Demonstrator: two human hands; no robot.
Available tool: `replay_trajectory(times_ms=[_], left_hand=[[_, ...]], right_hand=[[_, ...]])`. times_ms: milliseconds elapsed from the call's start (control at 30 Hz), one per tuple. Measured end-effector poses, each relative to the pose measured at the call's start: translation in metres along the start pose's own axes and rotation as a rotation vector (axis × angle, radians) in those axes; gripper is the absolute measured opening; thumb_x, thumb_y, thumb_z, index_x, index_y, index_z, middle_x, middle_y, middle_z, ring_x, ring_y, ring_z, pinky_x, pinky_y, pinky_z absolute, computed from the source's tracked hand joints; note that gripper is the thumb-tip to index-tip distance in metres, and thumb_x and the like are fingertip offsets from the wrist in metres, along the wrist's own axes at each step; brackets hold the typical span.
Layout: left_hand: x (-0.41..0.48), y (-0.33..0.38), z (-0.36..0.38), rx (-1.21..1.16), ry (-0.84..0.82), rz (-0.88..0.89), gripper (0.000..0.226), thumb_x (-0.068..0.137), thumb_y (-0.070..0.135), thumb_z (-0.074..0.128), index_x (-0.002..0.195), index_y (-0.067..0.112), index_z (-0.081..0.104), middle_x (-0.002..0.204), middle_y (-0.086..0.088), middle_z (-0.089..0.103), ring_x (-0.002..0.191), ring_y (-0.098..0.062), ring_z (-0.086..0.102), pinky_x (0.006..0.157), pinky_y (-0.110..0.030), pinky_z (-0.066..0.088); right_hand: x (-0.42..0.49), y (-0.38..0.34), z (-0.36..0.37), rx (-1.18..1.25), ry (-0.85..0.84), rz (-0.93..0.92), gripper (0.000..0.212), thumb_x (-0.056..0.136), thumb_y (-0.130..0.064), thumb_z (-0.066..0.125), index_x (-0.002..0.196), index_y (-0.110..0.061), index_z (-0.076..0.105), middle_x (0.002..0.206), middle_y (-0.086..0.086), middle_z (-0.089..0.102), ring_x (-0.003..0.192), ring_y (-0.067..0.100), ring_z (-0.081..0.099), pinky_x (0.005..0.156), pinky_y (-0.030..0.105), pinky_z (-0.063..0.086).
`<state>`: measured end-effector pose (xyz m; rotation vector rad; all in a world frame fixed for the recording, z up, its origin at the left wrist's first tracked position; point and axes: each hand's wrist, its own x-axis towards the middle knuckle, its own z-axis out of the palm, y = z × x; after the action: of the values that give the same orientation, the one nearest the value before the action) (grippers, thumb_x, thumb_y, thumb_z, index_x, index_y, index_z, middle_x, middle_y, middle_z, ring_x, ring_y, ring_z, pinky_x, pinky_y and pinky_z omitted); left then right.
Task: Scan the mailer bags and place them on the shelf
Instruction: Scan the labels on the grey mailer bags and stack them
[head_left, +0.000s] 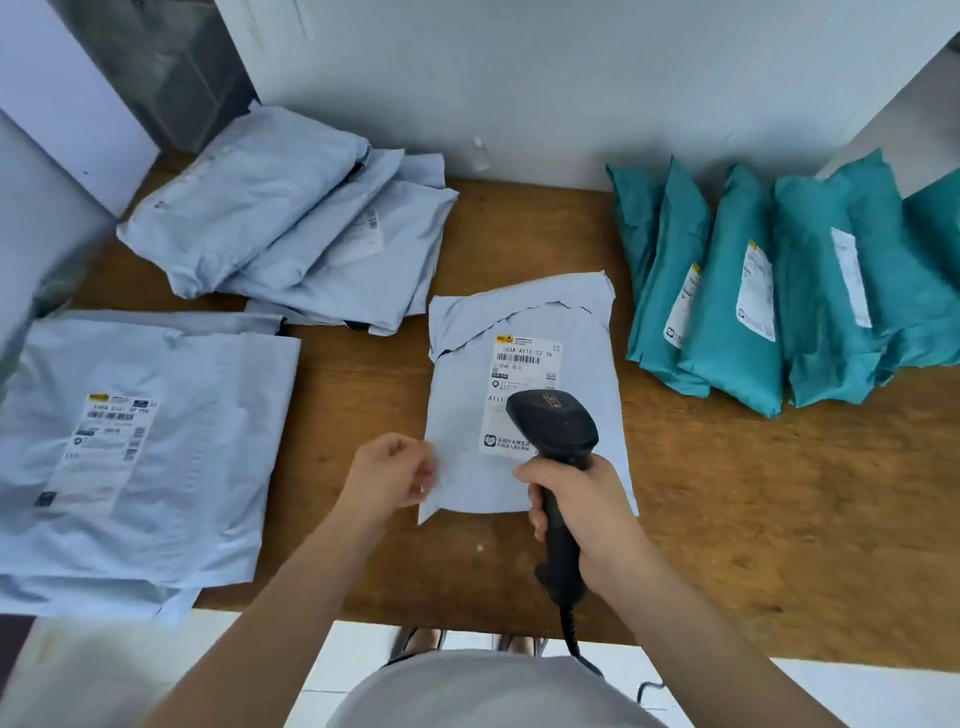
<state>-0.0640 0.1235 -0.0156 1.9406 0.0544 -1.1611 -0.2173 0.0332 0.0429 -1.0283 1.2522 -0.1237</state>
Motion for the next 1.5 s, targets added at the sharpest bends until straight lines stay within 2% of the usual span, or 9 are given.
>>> replay_trajectory(times_ms=[100, 200, 300, 767, 900, 1033, 1133, 1367, 1500], left_hand=[[0.020, 0.003, 0.006, 0.211, 0.158, 0.144, 0.034, 0.088, 0.030, 0.063, 0.114, 0.011, 0.056, 0.110, -0.003, 0.061, 0.095, -0.018, 0.057, 0.079, -0.031, 0.049], [0.029, 0.008, 0.015, 0.173, 0.096, 0.133, 0.069, 0.082, 0.042, 0.068, 0.136, 0.007, 0.041, 0.132, -0.007, 0.051, 0.116, -0.024, 0.052, 0.087, -0.031, 0.045], [0.033, 0.011, 0.024, 0.088, 0.010, 0.064, 0.083, 0.075, 0.048, 0.073, 0.137, 0.004, 0.040, 0.133, -0.009, 0.053, 0.116, -0.026, 0.056, 0.089, -0.035, 0.049], [0.040, 0.007, 0.031, 0.031, -0.090, 0.034, 0.083, 0.065, 0.049, 0.080, 0.127, 0.006, 0.045, 0.124, -0.007, 0.060, 0.108, -0.026, 0.061, 0.093, -0.042, 0.051], [0.039, 0.011, 0.031, 0.003, -0.163, 0.031, 0.079, 0.054, 0.045, 0.087, 0.117, 0.007, 0.057, 0.109, -0.006, 0.069, 0.094, -0.023, 0.068, 0.080, -0.039, 0.057], [0.030, 0.018, 0.033, -0.069, -0.183, 0.116, 0.054, 0.063, 0.026, 0.086, 0.107, 0.013, 0.059, 0.102, -0.001, 0.068, 0.086, -0.018, 0.067, 0.066, -0.031, 0.055], [0.016, 0.015, 0.029, -0.123, -0.201, 0.194, 0.038, 0.069, 0.017, 0.083, 0.096, 0.021, 0.056, 0.101, 0.000, 0.067, 0.086, -0.014, 0.066, 0.067, -0.029, 0.054], [-0.015, -0.005, -0.058, -0.166, -0.078, 0.254, 0.046, 0.063, 0.015, 0.086, 0.101, 0.015, 0.061, 0.096, 0.002, 0.068, 0.087, -0.018, 0.066, 0.060, -0.021, 0.053], [-0.030, -0.010, -0.146, -0.129, 0.021, 0.335, 0.074, 0.037, 0.033, 0.090, 0.103, 0.011, 0.066, 0.102, -0.009, 0.072, 0.091, -0.024, 0.069, 0.079, -0.035, 0.057]], right_hand=[[-0.006, -0.001, 0.004, -0.030, -0.011, -0.035, 0.033, 0.082, -0.011, 0.067, 0.051, -0.011, 0.055, 0.046, 0.008, 0.050, 0.039, 0.019, 0.043, 0.055, 0.030, 0.040], [-0.012, -0.005, 0.003, -0.028, 0.000, -0.069, 0.038, 0.081, -0.011, 0.067, 0.045, -0.013, 0.054, 0.045, 0.008, 0.049, 0.038, 0.019, 0.042, 0.056, 0.031, 0.040], [-0.017, -0.009, 0.003, -0.023, 0.000, -0.077, 0.038, 0.082, -0.013, 0.067, 0.046, -0.012, 0.053, 0.042, 0.007, 0.048, 0.038, 0.018, 0.042, 0.057, 0.030, 0.040], [-0.027, -0.006, 0.000, -0.031, 0.015, -0.085, 0.040, 0.081, -0.012, 0.066, 0.044, -0.011, 0.051, 0.040, 0.007, 0.047, 0.037, 0.019, 0.040, 0.050, 0.025, 0.039], [-0.028, -0.002, -0.001, -0.032, 0.033, -0.081, 0.040, 0.082, -0.012, 0.067, 0.044, -0.012, 0.051, 0.040, 0.006, 0.047, 0.037, 0.018, 0.041, 0.052, 0.026, 0.038], [-0.031, 0.001, 0.000, -0.005, 0.065, -0.096, 0.039, 0.082, -0.012, 0.067, 0.046, -0.013, 0.053, 0.042, 0.006, 0.048, 0.040, 0.018, 0.043, 0.057, 0.030, 0.040], [-0.032, -0.004, 0.007, 0.011, 0.050, -0.154, 0.034, 0.083, -0.009, 0.066, 0.052, -0.010, 0.054, 0.044, 0.007, 0.049, 0.039, 0.016, 0.043, 0.055, 0.029, 0.041], [-0.026, -0.020, 0.042, -0.114, -0.110, -0.284, 0.038, 0.080, -0.008, 0.067, 0.047, -0.007, 0.049, 0.044, 0.013, 0.045, 0.041, 0.021, 0.039, 0.057, 0.031, 0.038], [-0.023, -0.022, 0.076, -0.212, -0.258, -0.323, 0.035, 0.081, -0.008, 0.067, 0.051, 0.000, 0.050, 0.045, 0.017, 0.044, 0.041, 0.024, 0.037, 0.059, 0.034, 0.037]])
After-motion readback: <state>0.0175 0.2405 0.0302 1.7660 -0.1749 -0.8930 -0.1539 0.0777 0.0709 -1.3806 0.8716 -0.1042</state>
